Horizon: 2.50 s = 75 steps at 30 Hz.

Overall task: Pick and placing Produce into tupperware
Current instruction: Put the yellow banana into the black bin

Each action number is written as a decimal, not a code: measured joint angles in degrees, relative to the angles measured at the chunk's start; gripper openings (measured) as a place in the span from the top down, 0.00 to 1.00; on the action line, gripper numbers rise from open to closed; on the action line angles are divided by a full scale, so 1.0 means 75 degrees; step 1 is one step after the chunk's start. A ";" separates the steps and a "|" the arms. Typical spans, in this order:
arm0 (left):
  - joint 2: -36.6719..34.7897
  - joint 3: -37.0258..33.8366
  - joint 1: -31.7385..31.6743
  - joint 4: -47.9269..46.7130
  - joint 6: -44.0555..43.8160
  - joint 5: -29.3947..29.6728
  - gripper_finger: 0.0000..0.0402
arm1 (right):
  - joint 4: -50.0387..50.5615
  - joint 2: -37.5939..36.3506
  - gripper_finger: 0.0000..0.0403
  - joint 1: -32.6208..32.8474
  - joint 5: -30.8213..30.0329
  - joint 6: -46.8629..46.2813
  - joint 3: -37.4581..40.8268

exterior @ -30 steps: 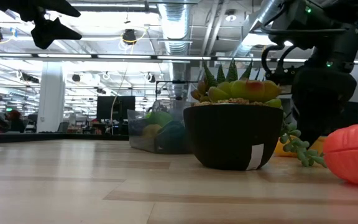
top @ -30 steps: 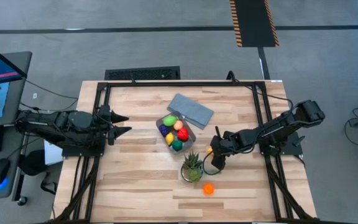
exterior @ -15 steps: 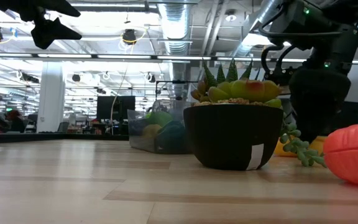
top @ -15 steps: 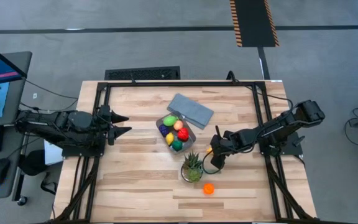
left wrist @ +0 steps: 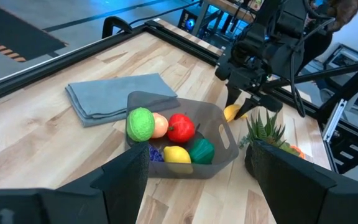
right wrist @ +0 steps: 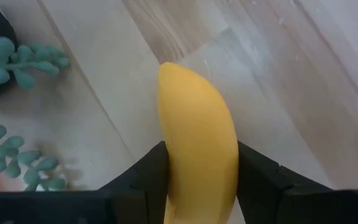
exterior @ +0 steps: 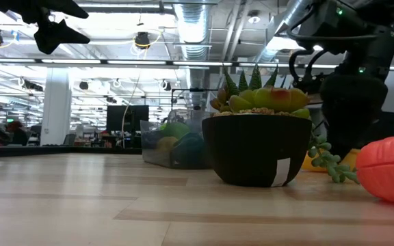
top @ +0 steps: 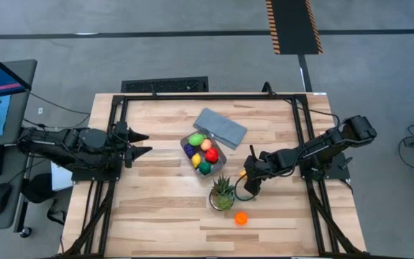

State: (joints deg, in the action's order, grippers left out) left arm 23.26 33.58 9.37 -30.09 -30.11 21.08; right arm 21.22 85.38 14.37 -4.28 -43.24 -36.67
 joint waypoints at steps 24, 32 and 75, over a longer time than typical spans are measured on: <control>-0.0001 0.0000 0.0000 -0.0003 0.0005 0.0006 0.33 | 0.0094 -0.0216 0.53 0.0233 -0.0016 -0.0456 -0.0003; 0.0000 0.0000 -0.0001 -0.0006 0.0009 0.0020 0.33 | 0.0439 -0.1044 0.57 0.0230 -0.0379 -0.0471 -0.0006; -0.0002 0.0000 0.0000 0.0000 0.0061 0.0169 0.33 | 0.0263 -0.4201 0.53 0.0161 -0.1310 -0.0238 -0.0012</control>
State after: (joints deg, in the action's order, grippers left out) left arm 23.25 33.58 9.36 -30.09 -29.65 22.35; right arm 23.19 53.87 15.58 -14.10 -45.02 -36.75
